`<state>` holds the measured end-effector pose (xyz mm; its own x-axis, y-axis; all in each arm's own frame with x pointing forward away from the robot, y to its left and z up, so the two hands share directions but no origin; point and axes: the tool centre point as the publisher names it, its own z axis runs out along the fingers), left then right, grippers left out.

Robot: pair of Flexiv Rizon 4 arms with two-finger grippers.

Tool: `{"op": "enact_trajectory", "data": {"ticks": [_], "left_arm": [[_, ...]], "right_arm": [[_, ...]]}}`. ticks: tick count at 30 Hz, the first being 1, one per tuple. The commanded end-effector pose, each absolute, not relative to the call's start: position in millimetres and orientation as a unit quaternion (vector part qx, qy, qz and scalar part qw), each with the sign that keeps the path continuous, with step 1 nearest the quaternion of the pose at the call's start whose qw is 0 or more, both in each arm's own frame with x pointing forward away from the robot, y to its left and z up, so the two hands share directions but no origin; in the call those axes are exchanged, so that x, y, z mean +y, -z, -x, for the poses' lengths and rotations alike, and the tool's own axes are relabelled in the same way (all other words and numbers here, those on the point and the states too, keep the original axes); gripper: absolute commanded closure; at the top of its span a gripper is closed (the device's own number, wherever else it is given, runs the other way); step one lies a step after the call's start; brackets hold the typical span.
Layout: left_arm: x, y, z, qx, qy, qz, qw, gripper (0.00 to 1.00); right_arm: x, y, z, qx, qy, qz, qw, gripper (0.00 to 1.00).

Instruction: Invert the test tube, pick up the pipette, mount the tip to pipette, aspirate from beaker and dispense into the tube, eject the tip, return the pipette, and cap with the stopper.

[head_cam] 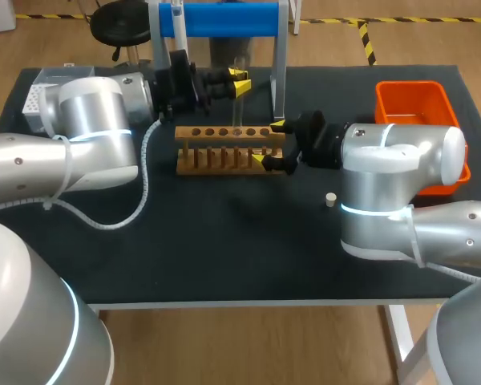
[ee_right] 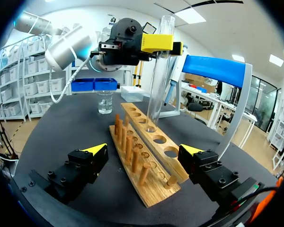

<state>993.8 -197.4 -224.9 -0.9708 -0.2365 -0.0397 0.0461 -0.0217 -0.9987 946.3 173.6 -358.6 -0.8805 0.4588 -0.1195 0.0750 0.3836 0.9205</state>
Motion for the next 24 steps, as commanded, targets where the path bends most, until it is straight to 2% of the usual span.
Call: {"op": "enact_trajectory", "data": {"ticks": [1, 24], "left_arm": [[-198.6, 228.1, -996.3, 0.692, 0.712, 0.068, 0.097, 1.00], [-195.9, 236.7, -997.1, 0.716, 0.688, 0.068, 0.093, 1.00]], "right_arm": [[173.9, 359.4, -945.7, 0.811, -0.531, -0.165, 0.182, 0.00], [173.9, 359.4, -945.7, 0.811, -0.531, -0.165, 0.182, 0.00]]}}
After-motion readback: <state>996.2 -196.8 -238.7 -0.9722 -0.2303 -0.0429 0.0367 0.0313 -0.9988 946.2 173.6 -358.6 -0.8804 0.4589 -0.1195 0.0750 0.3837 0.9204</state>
